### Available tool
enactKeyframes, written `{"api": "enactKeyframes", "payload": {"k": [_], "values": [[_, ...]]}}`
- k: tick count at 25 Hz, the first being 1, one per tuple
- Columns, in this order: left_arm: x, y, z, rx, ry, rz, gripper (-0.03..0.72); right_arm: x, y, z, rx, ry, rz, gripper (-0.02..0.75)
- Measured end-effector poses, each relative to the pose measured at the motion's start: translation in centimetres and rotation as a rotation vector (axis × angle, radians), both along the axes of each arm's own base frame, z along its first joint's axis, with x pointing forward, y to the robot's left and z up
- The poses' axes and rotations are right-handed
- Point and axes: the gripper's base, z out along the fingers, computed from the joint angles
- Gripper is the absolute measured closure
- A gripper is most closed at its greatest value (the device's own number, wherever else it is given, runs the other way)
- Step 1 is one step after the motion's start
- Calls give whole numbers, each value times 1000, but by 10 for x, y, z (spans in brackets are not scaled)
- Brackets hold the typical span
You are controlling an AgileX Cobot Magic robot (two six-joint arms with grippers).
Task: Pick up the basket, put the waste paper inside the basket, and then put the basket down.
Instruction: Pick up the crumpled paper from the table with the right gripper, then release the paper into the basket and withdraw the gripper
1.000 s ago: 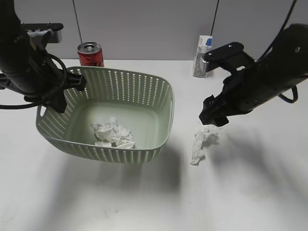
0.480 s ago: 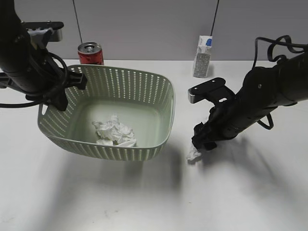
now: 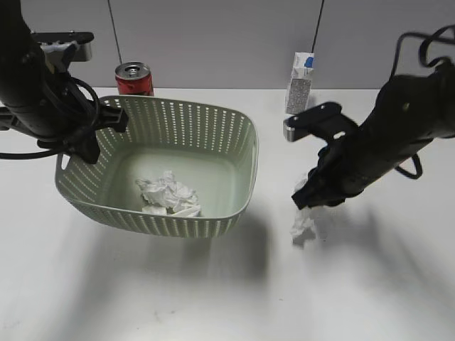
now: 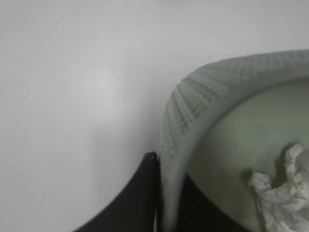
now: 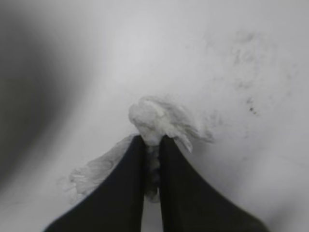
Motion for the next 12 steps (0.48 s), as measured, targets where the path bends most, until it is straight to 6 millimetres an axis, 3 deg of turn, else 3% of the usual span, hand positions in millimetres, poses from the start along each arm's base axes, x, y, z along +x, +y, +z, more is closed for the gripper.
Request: {"api": "enactKeyframes", "payload": {"k": [7, 10, 12], "values": [[0, 0, 0, -2, -6, 1, 680, -27, -2, 133, 264, -298, -35, 700], [2, -1, 1, -10, -22, 2, 680, -47, 12, 183, 396, -435, 28, 701], [3, -1, 1, -14, -30, 3, 680, -57, 29, 201, 461, -498, 78, 701]]}}
